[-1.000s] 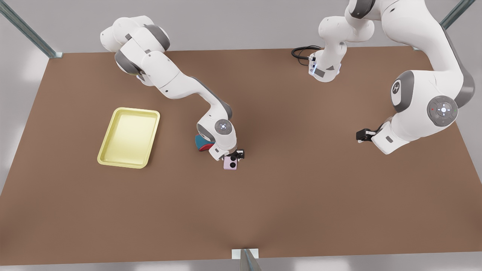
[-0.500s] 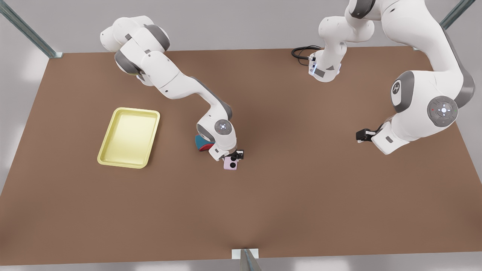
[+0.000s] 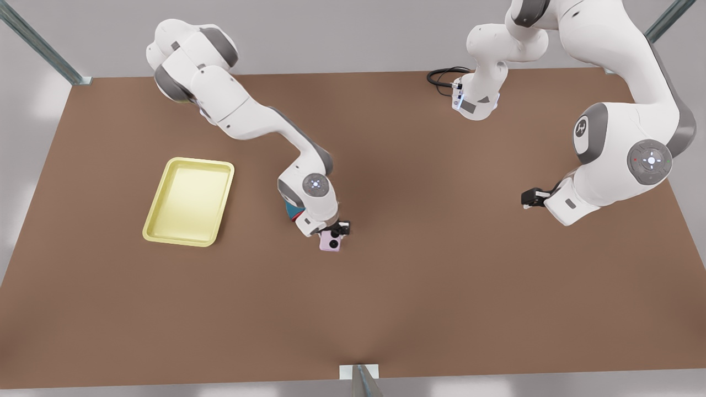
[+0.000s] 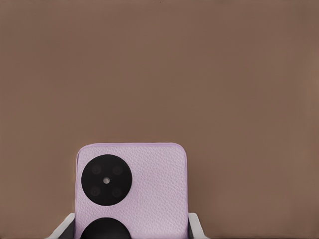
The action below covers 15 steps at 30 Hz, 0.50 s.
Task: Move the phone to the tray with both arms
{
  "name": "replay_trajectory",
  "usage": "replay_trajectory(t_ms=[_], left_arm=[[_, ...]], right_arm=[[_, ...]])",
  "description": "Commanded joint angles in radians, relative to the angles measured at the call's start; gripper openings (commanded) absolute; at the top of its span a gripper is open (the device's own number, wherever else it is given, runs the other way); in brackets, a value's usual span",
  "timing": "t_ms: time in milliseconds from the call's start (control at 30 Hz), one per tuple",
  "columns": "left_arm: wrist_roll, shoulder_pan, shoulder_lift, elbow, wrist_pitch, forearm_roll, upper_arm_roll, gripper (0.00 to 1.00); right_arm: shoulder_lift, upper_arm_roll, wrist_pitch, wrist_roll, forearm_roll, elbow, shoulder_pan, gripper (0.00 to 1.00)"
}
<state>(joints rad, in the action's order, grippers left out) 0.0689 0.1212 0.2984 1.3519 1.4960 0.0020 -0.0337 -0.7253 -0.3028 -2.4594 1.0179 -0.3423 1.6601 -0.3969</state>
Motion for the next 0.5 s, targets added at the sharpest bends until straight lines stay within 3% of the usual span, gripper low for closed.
replay_trajectory(t_ms=[0, 333, 467], left_arm=[[0.002, 0.0, -0.001, 0.0, 0.0, -0.002, 0.0, 1.0], [0.0, 0.002, -0.002, 0.0, -0.003, -0.003, 0.0, 1.0], [0.0, 0.002, -0.001, 0.001, -0.003, -0.003, 0.002, 1.0]], right_arm=[[0.046, -0.029, 0.04, -0.108, -0.001, 0.058, 0.067, 0.77], [0.405, -0.231, 0.02, -0.656, 0.0, 0.572, 0.685, 0.77], [0.552, -0.243, -0.021, -0.809, 0.003, 0.75, 0.825, 0.77]])
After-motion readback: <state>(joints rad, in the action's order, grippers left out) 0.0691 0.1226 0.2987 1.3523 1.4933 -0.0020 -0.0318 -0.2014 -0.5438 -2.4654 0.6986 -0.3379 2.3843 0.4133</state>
